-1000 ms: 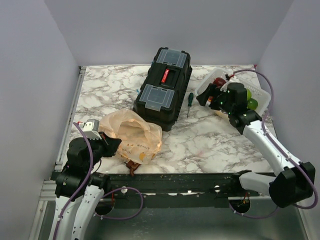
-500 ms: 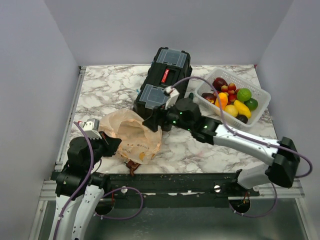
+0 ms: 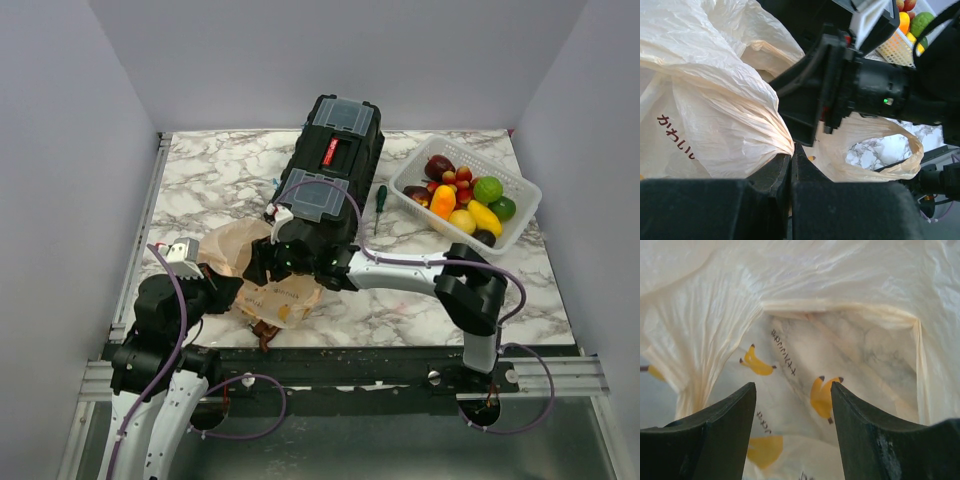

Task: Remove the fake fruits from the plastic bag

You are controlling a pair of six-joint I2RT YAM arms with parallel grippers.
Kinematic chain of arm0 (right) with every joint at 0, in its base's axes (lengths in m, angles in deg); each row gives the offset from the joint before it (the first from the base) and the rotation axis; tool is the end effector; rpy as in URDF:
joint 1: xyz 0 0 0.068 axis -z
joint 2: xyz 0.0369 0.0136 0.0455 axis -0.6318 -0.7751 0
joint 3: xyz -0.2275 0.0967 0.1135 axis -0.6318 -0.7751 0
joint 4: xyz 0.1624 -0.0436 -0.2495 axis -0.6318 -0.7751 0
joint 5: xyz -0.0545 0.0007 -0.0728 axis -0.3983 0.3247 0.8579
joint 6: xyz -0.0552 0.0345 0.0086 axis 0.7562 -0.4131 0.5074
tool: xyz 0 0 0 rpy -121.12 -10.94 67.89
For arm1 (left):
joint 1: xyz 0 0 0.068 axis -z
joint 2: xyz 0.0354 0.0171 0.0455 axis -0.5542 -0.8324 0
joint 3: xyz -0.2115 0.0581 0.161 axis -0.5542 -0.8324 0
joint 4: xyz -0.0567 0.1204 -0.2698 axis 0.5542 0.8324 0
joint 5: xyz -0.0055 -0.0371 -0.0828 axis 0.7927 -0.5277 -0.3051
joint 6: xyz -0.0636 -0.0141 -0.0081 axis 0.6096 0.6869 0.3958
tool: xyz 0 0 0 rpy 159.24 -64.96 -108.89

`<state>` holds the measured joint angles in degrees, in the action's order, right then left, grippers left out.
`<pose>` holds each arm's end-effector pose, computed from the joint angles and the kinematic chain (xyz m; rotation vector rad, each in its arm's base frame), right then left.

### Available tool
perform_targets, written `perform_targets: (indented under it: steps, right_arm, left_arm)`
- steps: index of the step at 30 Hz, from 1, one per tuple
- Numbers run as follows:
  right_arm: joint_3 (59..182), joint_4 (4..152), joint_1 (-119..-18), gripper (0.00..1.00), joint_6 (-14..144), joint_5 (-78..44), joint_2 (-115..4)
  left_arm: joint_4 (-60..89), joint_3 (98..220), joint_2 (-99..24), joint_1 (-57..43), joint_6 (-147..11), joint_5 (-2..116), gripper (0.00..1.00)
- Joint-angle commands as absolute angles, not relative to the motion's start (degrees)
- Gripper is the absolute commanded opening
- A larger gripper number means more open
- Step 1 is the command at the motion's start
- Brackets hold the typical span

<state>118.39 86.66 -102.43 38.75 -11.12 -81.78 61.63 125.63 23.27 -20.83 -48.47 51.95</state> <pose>0.2160 0.4325 0.2012 -0.5958 2.1196 1.0555 0.1127 -0.0381 0.3078 -0.1617 1.9839 -0.7368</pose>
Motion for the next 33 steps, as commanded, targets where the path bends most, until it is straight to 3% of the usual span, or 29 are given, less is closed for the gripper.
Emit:
perform_targets:
  steps: [1,11,26,33]
  right_arm:
    - [123.72,89.08,-102.22,0.64,37.94,-10.51,-87.13]
    - [132.97,93.33,-102.15,0.68,37.62,-14.82,-97.92]
    - [139.3,102.39,-102.27,0.93,39.09,-21.93,-108.01]
    - [141.62,104.5,-102.65,0.98,39.18,-23.9,-111.24]
  left_arm:
    - [60.64,125.22,24.14,-21.08,-48.89,50.18,0.0]
    - [60.36,125.14,22.77,-21.08,-49.32,48.75,0.0]
    - [59.83,124.92,21.87,-21.08,-49.41,47.77,0.0]
    - [59.01,124.75,21.58,-21.17,-49.42,46.07,0.0]
